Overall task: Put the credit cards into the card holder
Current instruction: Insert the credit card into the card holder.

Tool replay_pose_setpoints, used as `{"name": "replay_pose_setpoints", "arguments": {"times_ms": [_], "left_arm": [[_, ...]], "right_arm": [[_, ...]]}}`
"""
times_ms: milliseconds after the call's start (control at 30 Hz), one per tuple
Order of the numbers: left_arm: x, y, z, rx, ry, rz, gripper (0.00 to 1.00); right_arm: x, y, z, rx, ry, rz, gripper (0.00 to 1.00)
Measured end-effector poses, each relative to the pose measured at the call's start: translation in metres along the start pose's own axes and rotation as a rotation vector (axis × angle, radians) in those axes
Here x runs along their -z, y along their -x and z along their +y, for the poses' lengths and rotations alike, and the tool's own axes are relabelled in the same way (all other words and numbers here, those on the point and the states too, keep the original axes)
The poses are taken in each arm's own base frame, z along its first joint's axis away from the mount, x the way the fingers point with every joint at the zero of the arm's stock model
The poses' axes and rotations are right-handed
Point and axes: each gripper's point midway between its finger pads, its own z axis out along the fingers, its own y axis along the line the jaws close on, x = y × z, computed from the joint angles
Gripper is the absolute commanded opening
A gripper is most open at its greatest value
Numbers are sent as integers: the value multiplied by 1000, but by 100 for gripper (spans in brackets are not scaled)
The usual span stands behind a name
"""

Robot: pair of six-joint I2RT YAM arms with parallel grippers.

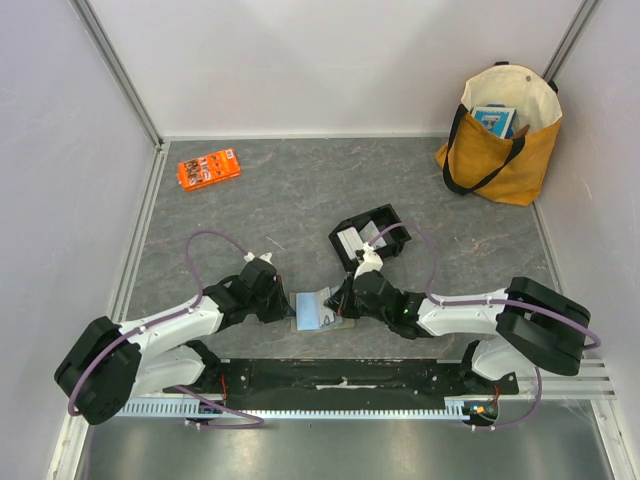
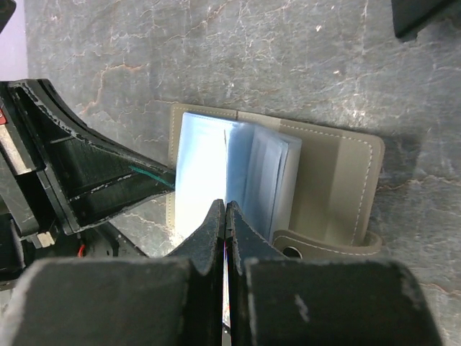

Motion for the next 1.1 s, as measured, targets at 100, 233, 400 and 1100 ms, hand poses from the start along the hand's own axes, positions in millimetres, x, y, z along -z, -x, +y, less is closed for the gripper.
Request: {"name": "replay_pose_setpoints", "arguments": {"times_ms": [100,233,400,1100], "left_arm": [[0,0,0,0,0,0,2],[0,0,0,0,0,0,2],[0,0,0,0,0,-1,2],[0,1,1,0,3,-7,2]], "right_arm": [[1,-3,0,-27,14,6,0],[2,-6,-4,-65,18,4,0],[9,-7,-14,-88,8,-13,0],[-2,-10,-10,-133,49,-18,0]]}}
